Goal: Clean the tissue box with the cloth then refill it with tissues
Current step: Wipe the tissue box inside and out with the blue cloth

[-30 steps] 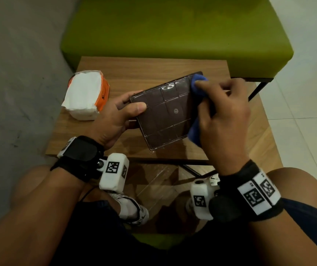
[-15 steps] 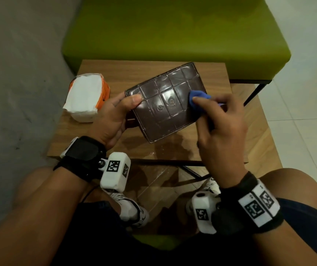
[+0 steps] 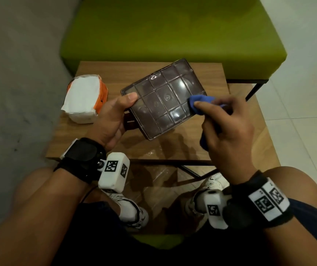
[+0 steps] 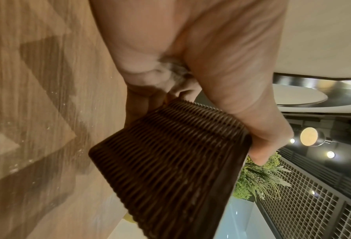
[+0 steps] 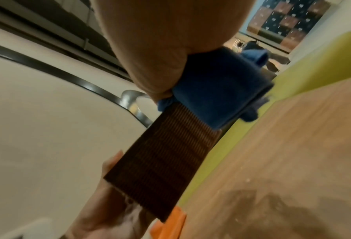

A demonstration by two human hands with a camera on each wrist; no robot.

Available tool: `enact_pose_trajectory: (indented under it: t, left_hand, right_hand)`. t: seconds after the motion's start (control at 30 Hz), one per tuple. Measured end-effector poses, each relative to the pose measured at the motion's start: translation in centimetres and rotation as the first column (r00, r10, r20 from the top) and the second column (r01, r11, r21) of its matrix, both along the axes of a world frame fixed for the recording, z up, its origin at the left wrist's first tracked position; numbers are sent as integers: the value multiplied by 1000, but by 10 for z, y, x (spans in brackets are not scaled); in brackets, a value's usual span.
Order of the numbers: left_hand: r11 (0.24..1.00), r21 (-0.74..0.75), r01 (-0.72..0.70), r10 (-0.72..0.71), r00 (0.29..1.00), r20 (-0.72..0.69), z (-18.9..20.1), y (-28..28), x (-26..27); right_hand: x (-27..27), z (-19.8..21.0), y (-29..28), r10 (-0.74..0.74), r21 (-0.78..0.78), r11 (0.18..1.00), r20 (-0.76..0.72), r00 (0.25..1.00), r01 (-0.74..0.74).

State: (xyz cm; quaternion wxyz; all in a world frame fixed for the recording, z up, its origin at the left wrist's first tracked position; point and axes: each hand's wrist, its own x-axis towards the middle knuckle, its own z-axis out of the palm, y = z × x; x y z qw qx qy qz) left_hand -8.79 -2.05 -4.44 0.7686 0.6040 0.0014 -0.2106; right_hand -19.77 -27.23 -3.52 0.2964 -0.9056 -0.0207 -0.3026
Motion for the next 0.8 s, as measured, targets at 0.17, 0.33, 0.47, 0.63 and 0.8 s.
enact_pose_trajectory:
  t: [0.17,0.33,0.47,0.63,0.8]
  left_hand:
    - [1000,18,-9,9,1000,16,-1,-6,2]
    - [1000,20,-23,23,1000,19,-4,-5,7]
    - [999,42,10,-12,999,45,-1,2,6]
    - [1000,1,-8,8,999,45,0,2,3]
    - [1000,13,6,-6,999,40,-4,3,4]
  right_hand:
    - [4,13,28,-4,56,998,-40,999,6]
    - [-15,8,72,259,-124,954,-114,959,-272]
    - [7,11,29,51,2,999,-50,997,-51]
    - [22,23,3,38,133,991,-174,984,-15]
    - [34,31,-13,90,293,956,-359,929,20]
